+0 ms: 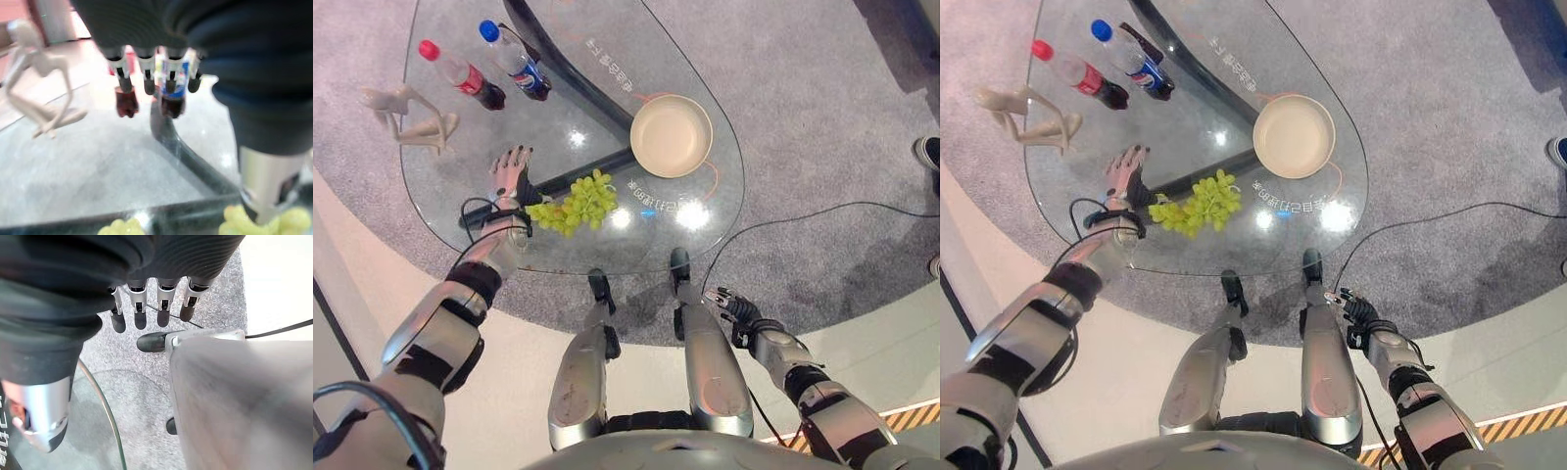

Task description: Pick up fruits into the plate

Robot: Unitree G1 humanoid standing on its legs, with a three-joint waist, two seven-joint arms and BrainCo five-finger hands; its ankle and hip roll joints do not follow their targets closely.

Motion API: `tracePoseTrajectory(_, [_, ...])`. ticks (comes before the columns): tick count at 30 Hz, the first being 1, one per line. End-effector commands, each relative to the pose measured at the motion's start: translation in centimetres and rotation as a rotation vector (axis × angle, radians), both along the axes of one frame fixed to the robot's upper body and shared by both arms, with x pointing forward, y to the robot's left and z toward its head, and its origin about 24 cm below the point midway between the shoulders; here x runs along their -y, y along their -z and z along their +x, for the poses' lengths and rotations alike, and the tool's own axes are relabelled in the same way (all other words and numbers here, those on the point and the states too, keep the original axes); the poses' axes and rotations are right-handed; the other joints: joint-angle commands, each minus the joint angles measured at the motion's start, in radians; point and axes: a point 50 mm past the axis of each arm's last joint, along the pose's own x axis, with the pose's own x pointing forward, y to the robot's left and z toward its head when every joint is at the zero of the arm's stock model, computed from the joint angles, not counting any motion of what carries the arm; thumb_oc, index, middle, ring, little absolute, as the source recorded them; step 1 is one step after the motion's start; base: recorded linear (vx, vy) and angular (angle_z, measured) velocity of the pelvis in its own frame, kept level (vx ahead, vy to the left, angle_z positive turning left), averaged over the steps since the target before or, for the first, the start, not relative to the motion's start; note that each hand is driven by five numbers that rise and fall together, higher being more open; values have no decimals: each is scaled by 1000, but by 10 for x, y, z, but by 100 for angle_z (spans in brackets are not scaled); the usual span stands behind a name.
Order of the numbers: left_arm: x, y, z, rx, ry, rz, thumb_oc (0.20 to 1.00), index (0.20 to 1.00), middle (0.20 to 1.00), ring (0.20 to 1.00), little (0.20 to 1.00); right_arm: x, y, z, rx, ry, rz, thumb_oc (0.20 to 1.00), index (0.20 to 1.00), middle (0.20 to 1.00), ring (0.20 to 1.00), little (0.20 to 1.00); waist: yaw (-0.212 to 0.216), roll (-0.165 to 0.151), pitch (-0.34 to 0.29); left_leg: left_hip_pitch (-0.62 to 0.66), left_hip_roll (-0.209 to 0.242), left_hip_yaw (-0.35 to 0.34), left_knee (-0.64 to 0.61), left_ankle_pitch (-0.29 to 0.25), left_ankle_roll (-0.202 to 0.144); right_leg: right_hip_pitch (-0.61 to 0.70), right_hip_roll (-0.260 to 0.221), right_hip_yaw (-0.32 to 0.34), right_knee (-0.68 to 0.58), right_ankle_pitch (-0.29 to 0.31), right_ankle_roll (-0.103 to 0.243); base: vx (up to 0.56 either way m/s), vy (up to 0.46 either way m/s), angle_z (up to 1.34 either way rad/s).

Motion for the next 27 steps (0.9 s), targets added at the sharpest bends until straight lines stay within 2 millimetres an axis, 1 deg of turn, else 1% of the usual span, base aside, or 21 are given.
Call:
tracePoseTrajectory(1, [-25, -12, 0, 10, -94, 104, 1000, 1000, 1000, 1000, 1000, -12, 3, -4, 13, -8, 39, 1000, 1000, 1000, 1000, 1000, -9, -54, -23, -126, -86, -83, 141, -85, 46, -114, 74, 13, 125, -61, -24, -12, -12, -5])
tracePoseTrajectory(2, [-26, -16, 2, 4, -109, 137, 1000, 1000, 1000, 1000, 1000, -15, 1, -1, 26, -8, 48, 1000, 1000, 1000, 1000, 1000, -15, -58, -23, -152, -88, -81, 153, -83, 45, -141, 79, 15, 137, -61, -25, -15, -9, -6])
tracePoseTrajectory(5, [-27, -17, 5, -30, -132, 173, 1000, 1000, 1000, 1000, 1000, -15, -1, 2, 47, 0, 62, 1000, 1000, 1000, 1000, 1000, -25, -63, -23, -199, -90, -82, 181, -82, 42, -186, 87, 21, 159, -61, -29, -12, -10, -11])
tracePoseTrajectory(9, [-27, -14, 7, -81, -148, 184, 1000, 1000, 1000, 1000, 1000, -17, -4, 5, 65, 5, 74, 1000, 1000, 1000, 1000, 1000, -35, -66, -23, -241, -89, -79, 205, -85, 41, -227, 92, 27, 176, -62, -30, -15, -12, -2])
tracePoseTrajectory(17, [-21, 3, 6, -200, -144, 139, 1000, 1000, 1000, 1000, 1000, -18, -9, 10, 102, 19, 93, 1000, 1000, 1000, 1000, 1000, -43, -67, -23, -304, -92, -81, 226, -86, 42, -286, 102, 32, 194, -60, -32, -8, -4, 0])
tracePoseTrajectory(18, [-19, 8, 5, -207, -150, 133, 1000, 1000, 1000, 1000, 1000, -19, -11, 13, 112, 18, 98, 1000, 1000, 1000, 1000, 1000, -43, -67, -23, -313, -92, -81, 229, -86, 41, -295, 104, 33, 196, -60, -32, 0, 0, 0])
tracePoseTrajectory(21, [-20, 13, 3, -213, -163, 123, 1000, 1000, 1000, 1000, 1000, -21, -13, 15, 130, 17, 108, 1000, 1000, 1000, 1000, 1000, -43, -68, -23, -330, -93, -82, 236, -86, 41, -309, 106, 35, 200, -60, -33, -13, 2, 0])
tracePoseTrajectory(24, [-24, 16, 0, -205, -214, 115, 1000, 1000, 1000, 1000, 1000, -26, -20, 22, 177, 14, 137, 1000, 1000, 1000, 1000, 1000, -46, -73, -23, -365, -95, -80, 250, -85, 39, -341, 108, 37, 205, -54, -32, -27, 5, 0])
tracePoseTrajectory(27, [-30, 17, -2, -183, -259, 114, 1000, 1000, 1000, 1000, 1000, -29, -23, 24, 201, 12, 154, 1000, 1000, 1000, 1000, 1000, -47, -79, -23, -396, -97, -79, 267, -86, 37, -370, 107, 36, 211, -47, -32, -41, -6, 0])
